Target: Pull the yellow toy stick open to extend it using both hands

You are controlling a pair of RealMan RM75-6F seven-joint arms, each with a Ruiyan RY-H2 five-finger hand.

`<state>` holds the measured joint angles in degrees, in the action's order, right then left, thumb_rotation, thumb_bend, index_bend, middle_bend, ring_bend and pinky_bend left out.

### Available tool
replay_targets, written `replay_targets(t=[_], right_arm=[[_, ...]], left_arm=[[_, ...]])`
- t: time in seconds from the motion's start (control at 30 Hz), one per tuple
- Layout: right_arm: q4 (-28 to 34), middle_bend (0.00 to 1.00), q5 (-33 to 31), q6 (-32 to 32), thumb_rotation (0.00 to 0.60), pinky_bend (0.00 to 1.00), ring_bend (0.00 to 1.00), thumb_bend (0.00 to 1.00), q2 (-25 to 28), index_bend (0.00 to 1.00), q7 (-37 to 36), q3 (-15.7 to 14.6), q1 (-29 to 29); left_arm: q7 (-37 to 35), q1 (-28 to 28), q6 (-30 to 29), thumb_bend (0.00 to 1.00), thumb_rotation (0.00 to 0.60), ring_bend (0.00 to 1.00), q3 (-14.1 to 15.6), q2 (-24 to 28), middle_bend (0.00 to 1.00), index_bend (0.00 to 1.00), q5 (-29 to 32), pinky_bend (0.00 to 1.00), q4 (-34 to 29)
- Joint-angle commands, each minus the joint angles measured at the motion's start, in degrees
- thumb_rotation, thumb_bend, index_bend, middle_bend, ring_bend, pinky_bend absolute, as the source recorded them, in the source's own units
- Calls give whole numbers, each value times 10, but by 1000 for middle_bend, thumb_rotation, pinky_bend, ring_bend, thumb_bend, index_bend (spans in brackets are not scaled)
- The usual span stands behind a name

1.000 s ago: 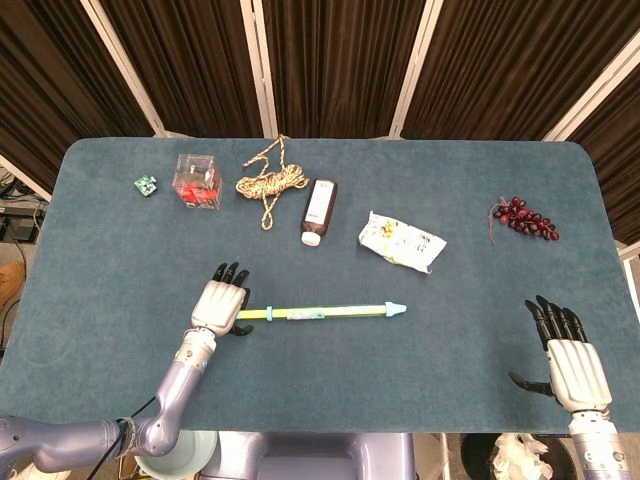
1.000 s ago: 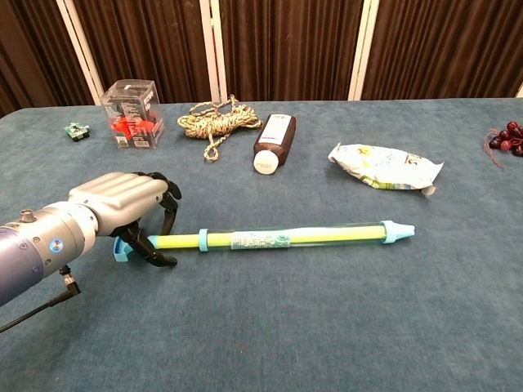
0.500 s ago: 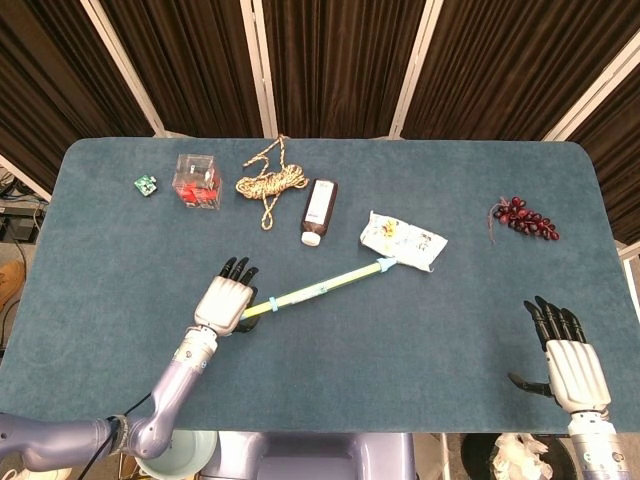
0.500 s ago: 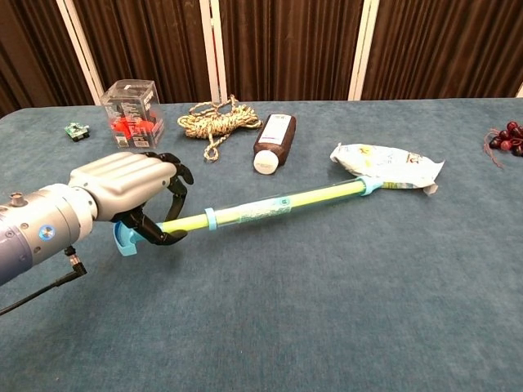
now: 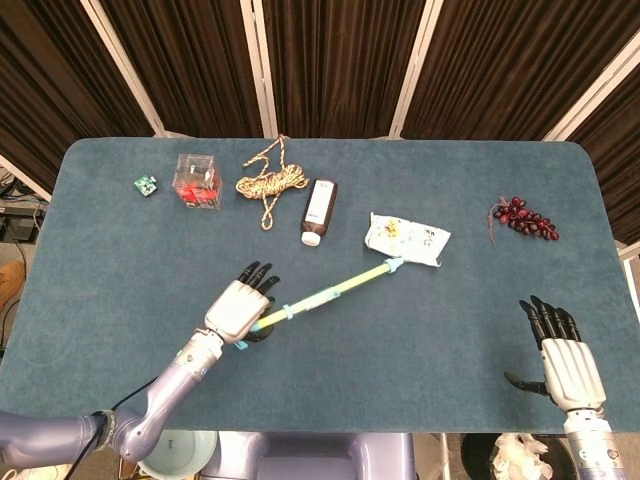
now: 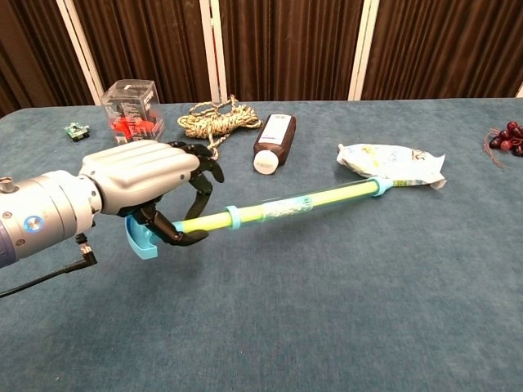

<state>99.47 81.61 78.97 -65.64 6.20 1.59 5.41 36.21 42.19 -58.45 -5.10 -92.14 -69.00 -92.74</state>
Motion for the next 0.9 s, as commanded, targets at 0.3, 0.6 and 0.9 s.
replay_targets(t=[0.3, 0.6, 0.9], right_arm=[[5, 0, -4, -1, 600, 0, 0, 94, 1, 15, 3, 2, 0], [6, 0, -5, -2, 600, 0, 0, 95, 1, 15, 5, 2, 1], [6, 0, -13, -7, 600, 0, 0, 95, 1, 15, 12, 3, 1]], left_arm=[[-30, 10, 11, 458, 600, 2, 12, 22, 161, 607, -48, 72, -42], [-40, 18, 17, 458, 600, 3, 17, 21, 161, 607, -75, 72, -50], [-96, 28, 18, 450, 600, 3, 26, 24, 160, 607, -143, 72, -24]])
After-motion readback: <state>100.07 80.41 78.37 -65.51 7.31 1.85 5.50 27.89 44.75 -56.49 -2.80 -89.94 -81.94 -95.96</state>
